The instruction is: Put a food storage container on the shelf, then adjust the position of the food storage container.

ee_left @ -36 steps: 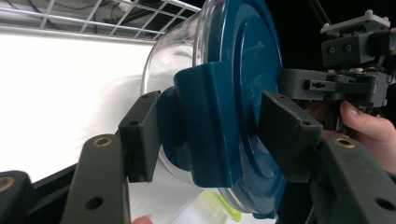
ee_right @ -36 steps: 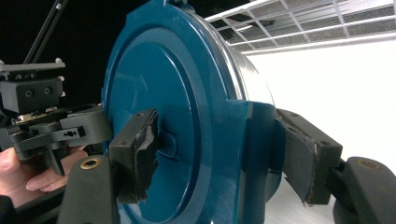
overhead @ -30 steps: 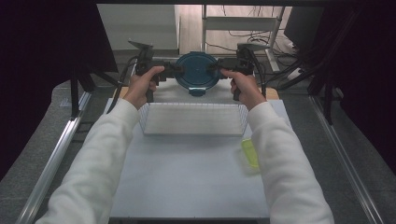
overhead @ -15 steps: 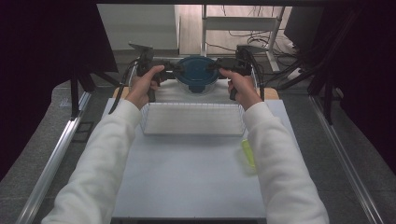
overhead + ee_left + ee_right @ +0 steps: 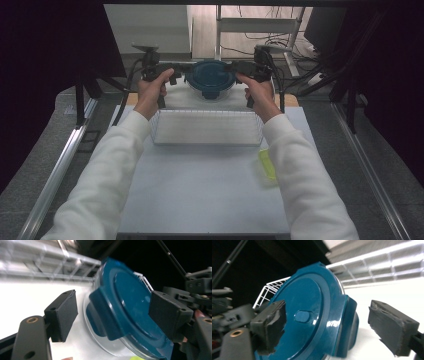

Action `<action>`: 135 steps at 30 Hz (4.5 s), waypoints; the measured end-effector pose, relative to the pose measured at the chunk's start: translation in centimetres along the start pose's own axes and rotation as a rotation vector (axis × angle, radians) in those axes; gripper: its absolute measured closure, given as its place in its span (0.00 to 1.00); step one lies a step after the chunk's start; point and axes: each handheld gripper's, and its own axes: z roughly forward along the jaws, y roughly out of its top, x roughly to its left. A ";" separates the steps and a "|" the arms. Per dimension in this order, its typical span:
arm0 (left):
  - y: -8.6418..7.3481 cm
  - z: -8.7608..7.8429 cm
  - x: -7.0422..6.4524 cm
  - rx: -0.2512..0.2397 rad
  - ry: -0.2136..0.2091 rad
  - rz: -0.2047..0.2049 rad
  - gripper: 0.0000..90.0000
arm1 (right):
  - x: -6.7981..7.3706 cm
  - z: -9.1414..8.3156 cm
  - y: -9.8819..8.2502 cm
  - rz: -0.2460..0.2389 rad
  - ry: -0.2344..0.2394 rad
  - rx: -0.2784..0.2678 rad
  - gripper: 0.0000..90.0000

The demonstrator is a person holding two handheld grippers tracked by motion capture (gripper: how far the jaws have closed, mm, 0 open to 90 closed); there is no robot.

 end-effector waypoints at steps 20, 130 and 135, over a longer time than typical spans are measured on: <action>-10.4 -7.1 -4.1 0.067 0.032 0.317 0.26 | -1.2 -10.0 -7.7 -0.432 0.049 -0.031 0.24; -26.5 -6.7 0.5 0.311 0.298 0.477 0.26 | -20.1 -10.5 -16.8 -0.483 -0.450 0.392 0.99; -26.6 -6.7 0.5 0.312 0.300 0.478 0.26 | -19.1 -9.9 -17.2 -0.491 -0.424 0.414 0.99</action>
